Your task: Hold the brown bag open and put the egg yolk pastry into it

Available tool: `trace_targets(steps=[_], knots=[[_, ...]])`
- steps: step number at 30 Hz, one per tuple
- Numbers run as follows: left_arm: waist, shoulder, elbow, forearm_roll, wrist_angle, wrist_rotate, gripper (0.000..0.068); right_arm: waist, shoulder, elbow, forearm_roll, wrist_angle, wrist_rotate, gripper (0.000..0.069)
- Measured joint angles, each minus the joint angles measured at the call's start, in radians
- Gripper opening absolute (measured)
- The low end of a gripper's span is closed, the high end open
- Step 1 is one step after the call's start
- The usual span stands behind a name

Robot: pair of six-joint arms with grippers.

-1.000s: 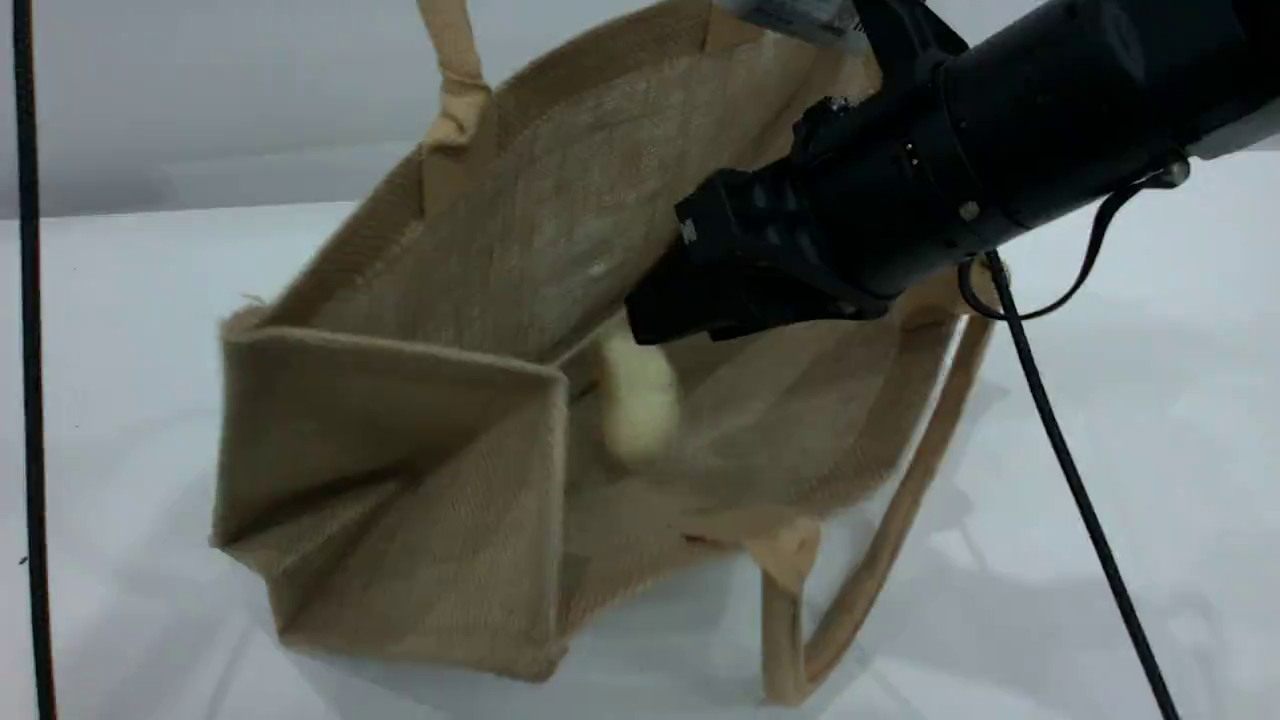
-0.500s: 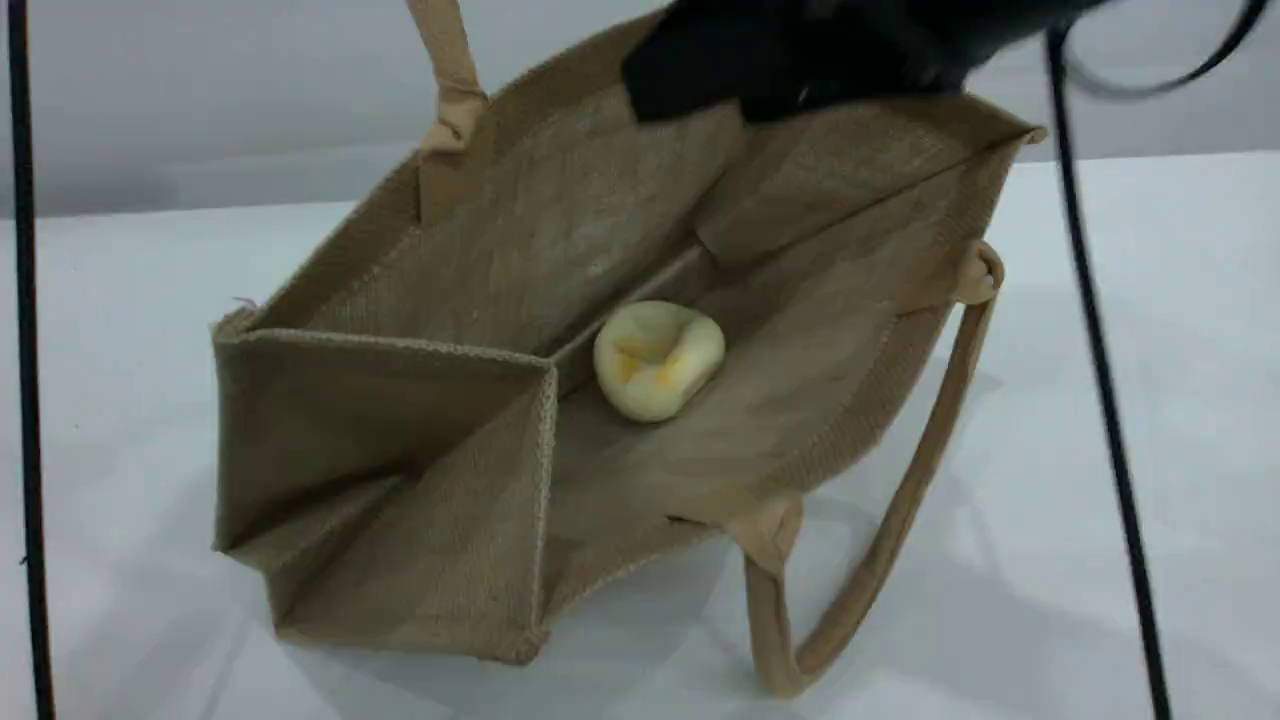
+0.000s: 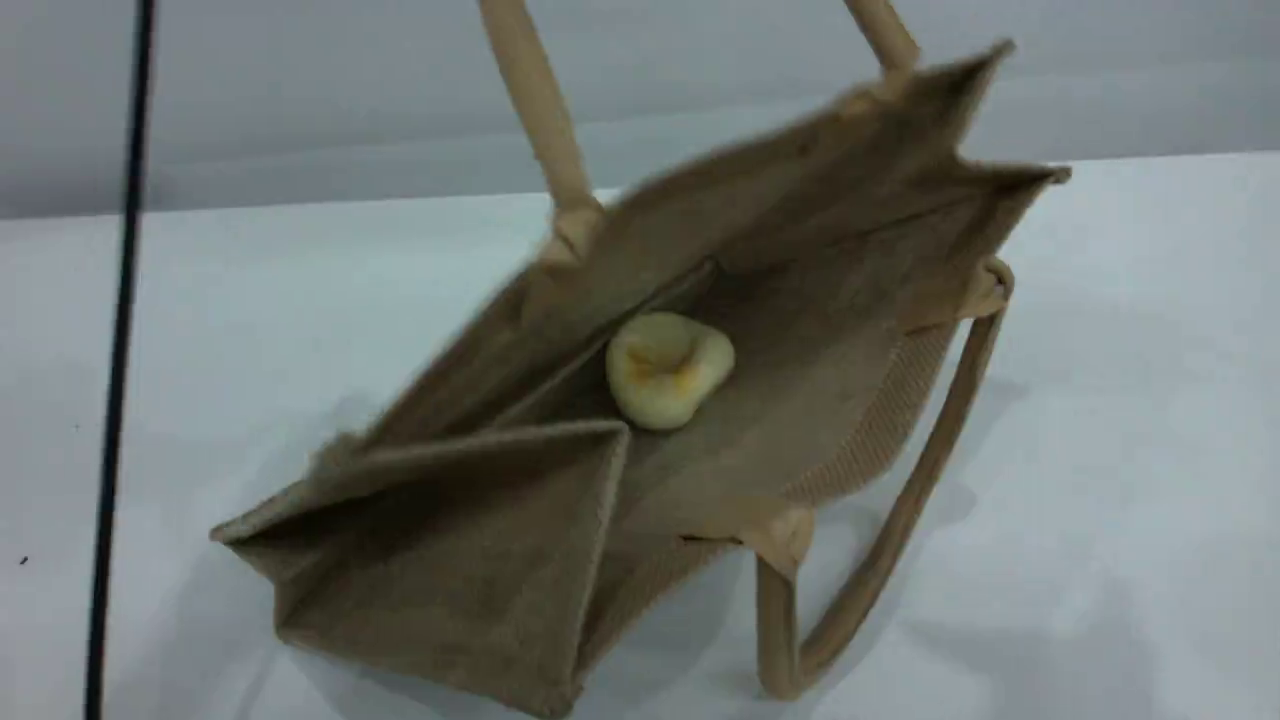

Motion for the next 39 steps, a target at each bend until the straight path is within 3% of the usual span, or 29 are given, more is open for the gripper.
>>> trace_targets(steps=[10, 16, 23, 29, 39], knots=[[-0.004, 0.188, 0.0, -0.013, -0.007, 0.0, 0.0085, 0.0, -0.253, 0.0, -0.416, 0.109, 0.383, 0.0468], [-0.034, 0.278, 0.0, -0.041, -0.042, 0.025, 0.0097, 0.0, -0.325, -0.002, -0.57, 0.216, 0.51, 0.0468], [-0.084, 0.351, 0.0, 0.004, -0.134, 0.025, 0.0181, 0.0, -0.344, -0.002, -0.593, 0.373, 0.55, 0.0468], [-0.095, 0.427, 0.0, 0.001, -0.142, 0.025, 0.0271, 0.0, -0.397, -0.002, -0.603, 0.374, 0.564, 0.0468], [-0.093, 0.459, -0.002, 0.006, -0.075, 0.022, 0.0282, 0.0, -0.406, -0.002, -0.65, 0.395, 0.624, 0.0468]])
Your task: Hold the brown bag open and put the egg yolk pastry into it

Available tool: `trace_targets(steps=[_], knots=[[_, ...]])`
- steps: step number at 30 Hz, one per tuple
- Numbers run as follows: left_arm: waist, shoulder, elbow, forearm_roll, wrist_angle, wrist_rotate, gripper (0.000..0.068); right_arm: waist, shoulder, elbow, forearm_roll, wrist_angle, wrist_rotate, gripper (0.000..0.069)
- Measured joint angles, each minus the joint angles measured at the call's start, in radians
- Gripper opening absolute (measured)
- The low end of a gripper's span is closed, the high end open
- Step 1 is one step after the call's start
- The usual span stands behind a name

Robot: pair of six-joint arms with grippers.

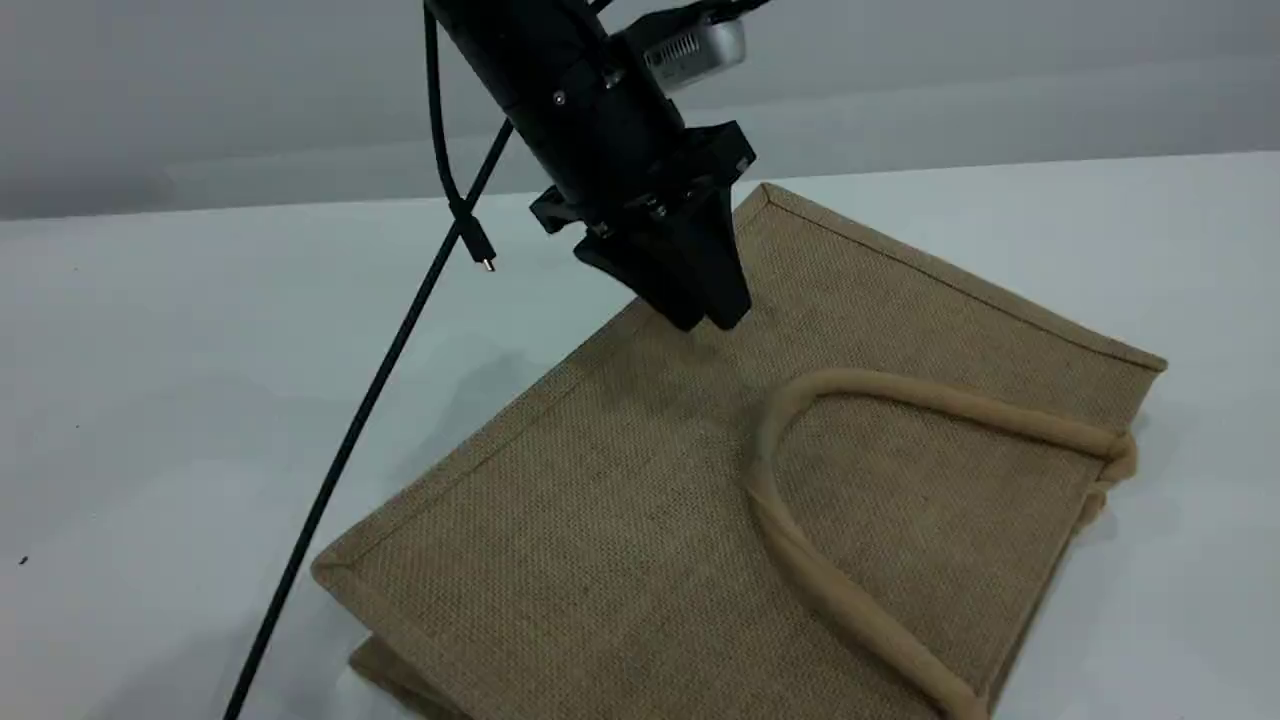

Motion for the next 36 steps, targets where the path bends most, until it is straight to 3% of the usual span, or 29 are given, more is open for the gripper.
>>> trace_targets(steps=[4, 10, 15, 20, 29, 32, 36], knots=[[0.0, -0.021, 0.0, 0.007, 0.068, 0.0, 0.0282, 0.0, 0.0, 0.0, -0.021, 0.067, 0.002, 0.0468], [0.0, -0.135, 0.0, 0.042, 0.08, 0.001, 0.0282, 0.0, -0.069, 0.0, -0.043, 0.189, 0.015, 0.0468], [-0.001, -0.276, 0.0, 0.082, 0.08, -0.006, 0.0282, 0.0, -0.218, 0.011, -0.057, 0.195, 0.041, 0.0468], [-0.033, -0.416, 0.0, 0.105, 0.084, -0.006, 0.0282, 0.0, -0.385, 0.099, -0.076, 0.175, 0.072, 0.0468], [-0.193, -0.588, 0.001, 0.335, 0.084, -0.125, 0.0282, 0.0, -0.608, 0.328, -0.065, 0.072, 0.081, 0.0468], [-0.255, -0.611, 0.001, 0.421, 0.083, -0.184, 0.0282, 0.0, -0.614, 0.34, -0.065, 0.047, 0.081, 0.0468], [-0.316, -0.638, 0.001, 0.475, 0.082, -0.247, 0.0282, 0.0, -0.614, 0.34, -0.065, 0.054, 0.08, 0.0468]])
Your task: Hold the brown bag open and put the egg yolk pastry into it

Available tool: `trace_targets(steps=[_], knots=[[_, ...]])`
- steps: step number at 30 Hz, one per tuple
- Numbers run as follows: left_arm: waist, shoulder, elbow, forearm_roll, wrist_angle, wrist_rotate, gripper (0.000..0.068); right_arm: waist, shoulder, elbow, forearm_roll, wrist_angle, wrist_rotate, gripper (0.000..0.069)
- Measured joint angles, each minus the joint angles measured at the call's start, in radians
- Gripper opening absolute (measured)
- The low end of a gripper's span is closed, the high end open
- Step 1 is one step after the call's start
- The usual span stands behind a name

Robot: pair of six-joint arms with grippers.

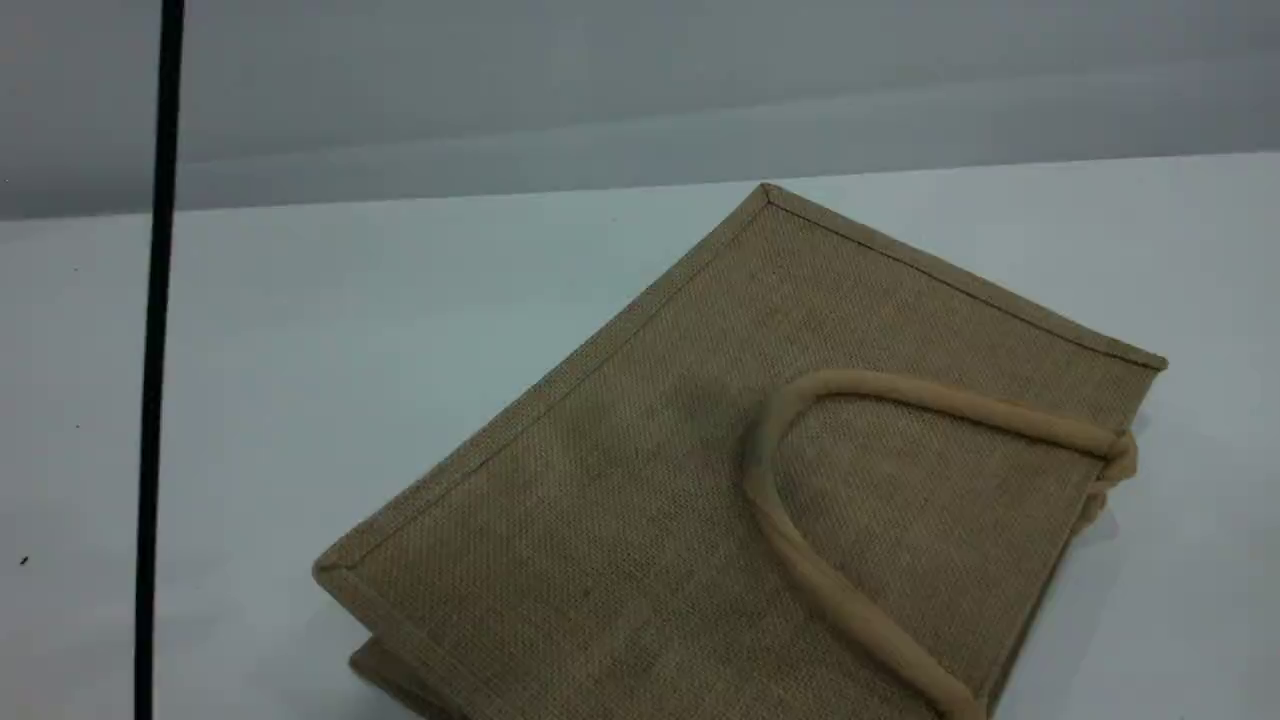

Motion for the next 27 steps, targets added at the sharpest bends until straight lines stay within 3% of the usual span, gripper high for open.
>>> trace_targets(steps=[3, 11, 27], knots=[[-0.024, -0.027, 0.0, -0.005, -0.003, -0.008, 0.0282, 0.0, 0.0, 0.0, 0.0, 0.0, 0.0, 0.0468], [-0.025, -0.134, 0.06, 0.007, -0.005, -0.107, 0.0282, 0.0, 0.0, 0.0, 0.0, 0.003, -0.001, 0.0468], [-0.025, -0.631, 0.727, 0.029, -0.008, -0.137, 0.0282, 0.0, 0.001, 0.0, 0.0, 0.004, -0.002, 0.0468]])
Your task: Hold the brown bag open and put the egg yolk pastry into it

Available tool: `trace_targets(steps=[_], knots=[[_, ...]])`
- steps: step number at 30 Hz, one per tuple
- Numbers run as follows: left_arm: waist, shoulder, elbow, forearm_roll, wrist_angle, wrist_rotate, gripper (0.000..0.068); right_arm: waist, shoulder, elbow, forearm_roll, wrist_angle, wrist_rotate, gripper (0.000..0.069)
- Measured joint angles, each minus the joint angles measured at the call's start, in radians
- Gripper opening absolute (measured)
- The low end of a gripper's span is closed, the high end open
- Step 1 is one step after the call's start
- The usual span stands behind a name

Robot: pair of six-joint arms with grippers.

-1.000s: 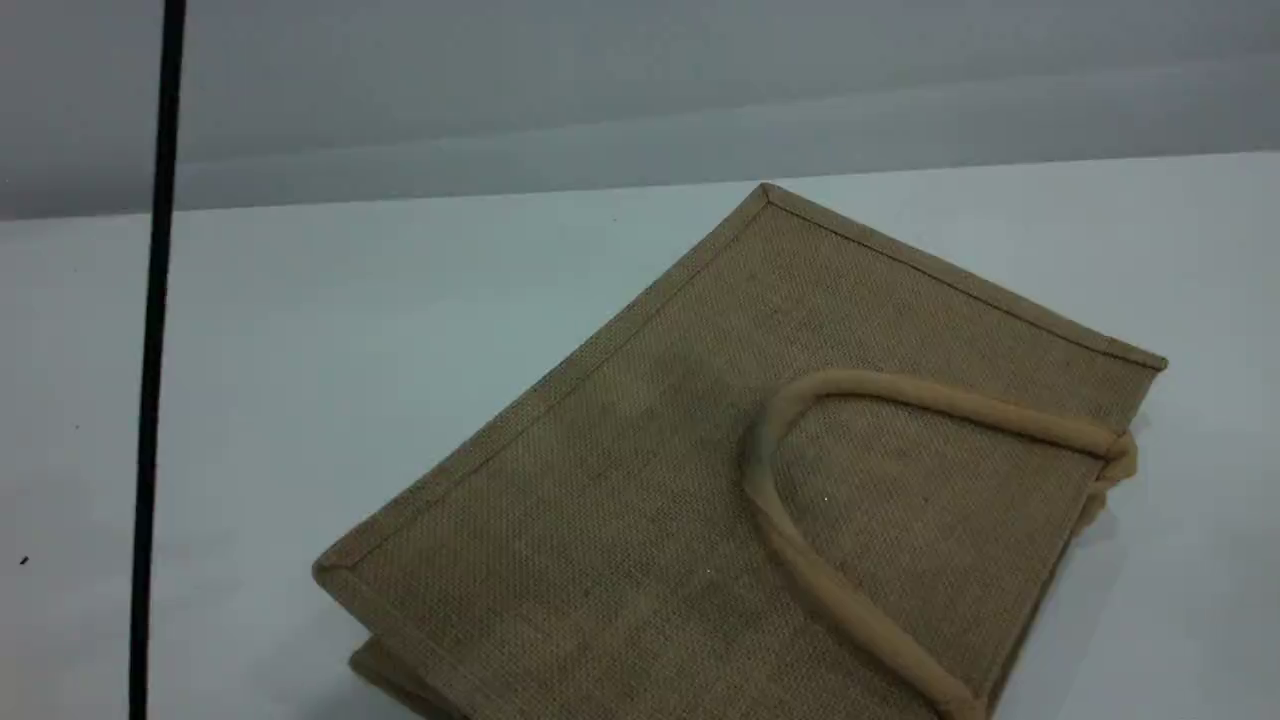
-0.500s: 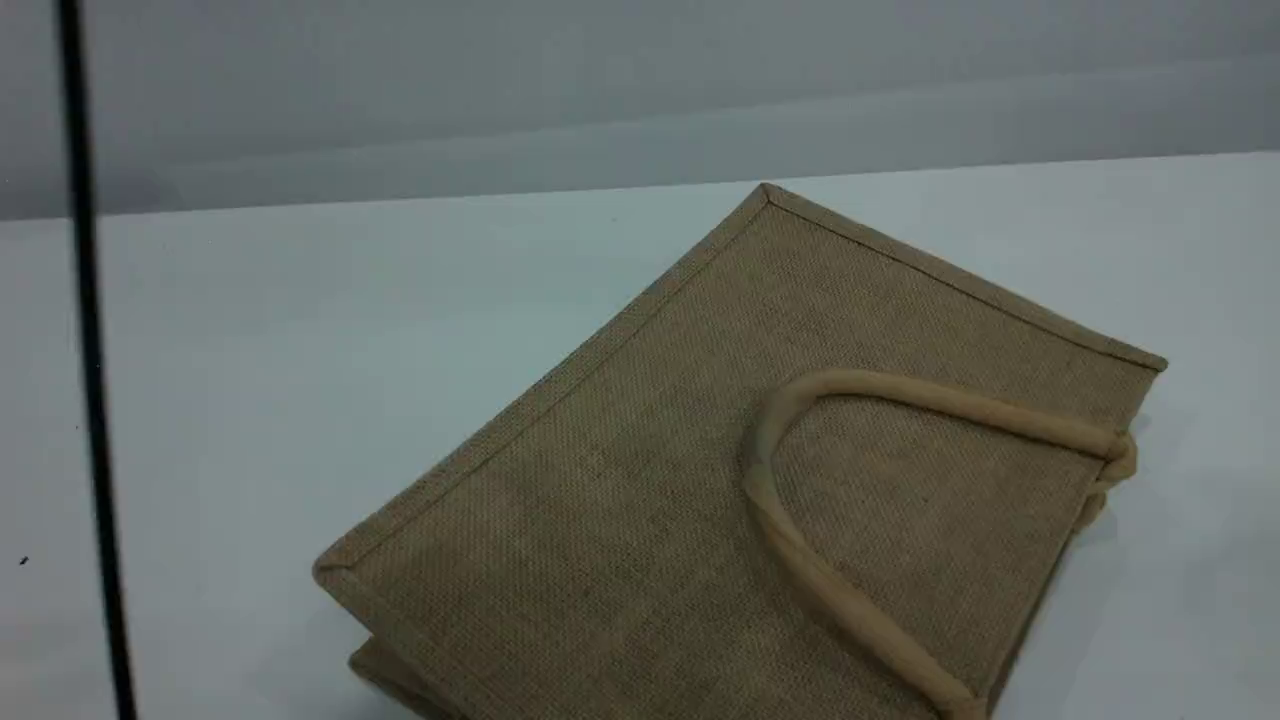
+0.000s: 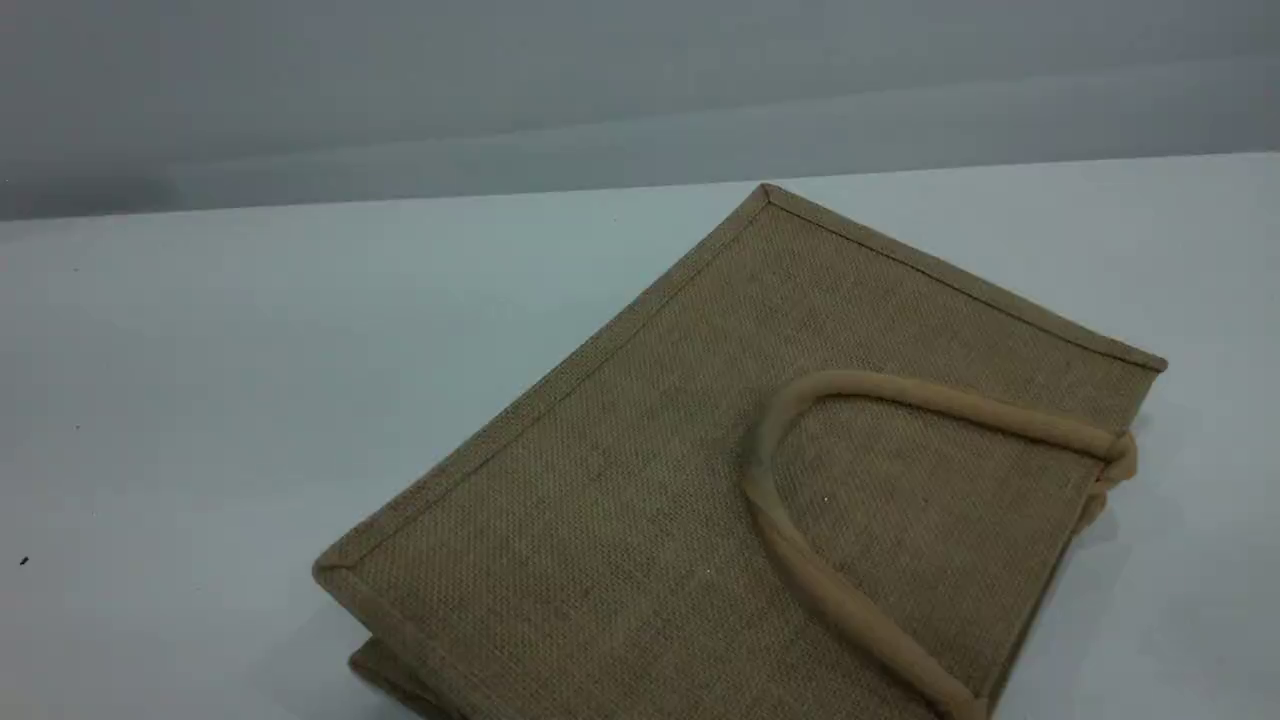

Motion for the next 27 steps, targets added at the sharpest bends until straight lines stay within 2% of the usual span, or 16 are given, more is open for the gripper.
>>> trace_targets(steps=[9, 15, 20, 27], knots=[[0.001, -0.367, 0.343, 0.029, -0.125, -0.023, 0.0282, 0.0, 0.0, 0.0, 0.0, 0.0, 0.0, 0.0468], [0.002, -0.582, 0.526, 0.039, -0.177, -0.127, 0.0282, 0.0, 0.0, 0.0, 0.0, 0.0, 0.0, 0.0468], [0.002, -0.723, 0.621, 0.075, -0.18, -0.145, 0.0282, 0.0, 0.0, 0.0, 0.0, 0.0, 0.0, 0.0468], [0.002, -0.816, 0.637, 0.071, -0.149, -0.146, 0.0282, 0.0, 0.0, 0.0, 0.0, 0.0, 0.0, 0.0468]])
